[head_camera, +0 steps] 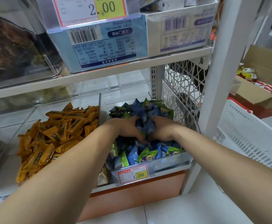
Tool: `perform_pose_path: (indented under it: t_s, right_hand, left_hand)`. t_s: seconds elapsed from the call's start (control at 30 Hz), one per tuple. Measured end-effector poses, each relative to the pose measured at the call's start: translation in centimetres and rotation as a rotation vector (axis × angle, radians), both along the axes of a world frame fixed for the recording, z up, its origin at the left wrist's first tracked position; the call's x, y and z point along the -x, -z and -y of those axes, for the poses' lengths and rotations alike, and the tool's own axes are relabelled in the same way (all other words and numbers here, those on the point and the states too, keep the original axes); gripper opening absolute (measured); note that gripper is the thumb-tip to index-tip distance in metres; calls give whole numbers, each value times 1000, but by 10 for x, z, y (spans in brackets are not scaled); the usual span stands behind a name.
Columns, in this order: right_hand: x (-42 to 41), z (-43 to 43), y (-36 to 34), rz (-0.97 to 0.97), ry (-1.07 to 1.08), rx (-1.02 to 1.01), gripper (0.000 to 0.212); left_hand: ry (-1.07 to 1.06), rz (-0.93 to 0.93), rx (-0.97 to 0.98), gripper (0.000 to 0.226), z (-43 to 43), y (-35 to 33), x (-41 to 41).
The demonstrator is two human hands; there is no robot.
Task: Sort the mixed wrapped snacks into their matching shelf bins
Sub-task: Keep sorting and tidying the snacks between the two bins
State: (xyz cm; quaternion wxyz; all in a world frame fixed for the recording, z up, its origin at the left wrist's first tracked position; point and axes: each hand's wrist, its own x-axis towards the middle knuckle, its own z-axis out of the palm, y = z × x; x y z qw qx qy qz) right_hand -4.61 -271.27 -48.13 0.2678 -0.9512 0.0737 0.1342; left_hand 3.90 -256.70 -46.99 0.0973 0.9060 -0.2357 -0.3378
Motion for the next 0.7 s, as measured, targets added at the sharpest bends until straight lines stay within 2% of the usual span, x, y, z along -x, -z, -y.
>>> perform_pose_path:
  t_s: [0.07, 0.13, 0.17, 0.23, 0.3, 0.37, 0.47, 0.6, 0.7]
  right_hand:
    - [1, 4, 0, 36, 67, -220, 41]
    - [4, 7, -1, 91, 145, -430, 25]
    - [5, 7, -2, 129, 183, -515, 25]
    - [1, 8, -5, 180, 290, -698, 44]
    - [-3, 12, -10, 218, 388, -864, 55]
    - [-6, 17, -17, 287, 400, -864, 51]
    - [-7, 24, -18, 395, 379, -674, 67]
    - [-8, 28, -15, 453, 396, -565, 68]
    - [-7, 27, -15, 469, 287, -291, 60]
  left_hand:
    - [-62, 30, 117, 114, 0, 0, 0]
    - [-164, -5, 330, 97, 0, -4, 1]
    - [-213, -58, 458, 91, 0, -7, 2]
    - [-298, -158, 699, 86, -3, -13, 1]
    - [-300, -102, 789, 84, -7, -22, -2]
    - [-181, 63, 708, 82, -12, -33, -5]
    - [-15, 269, 508, 85, -18, -43, -12]
    - [123, 321, 268, 102, -26, -44, -16]
    - [201, 359, 93, 88, -30, -45, -16]
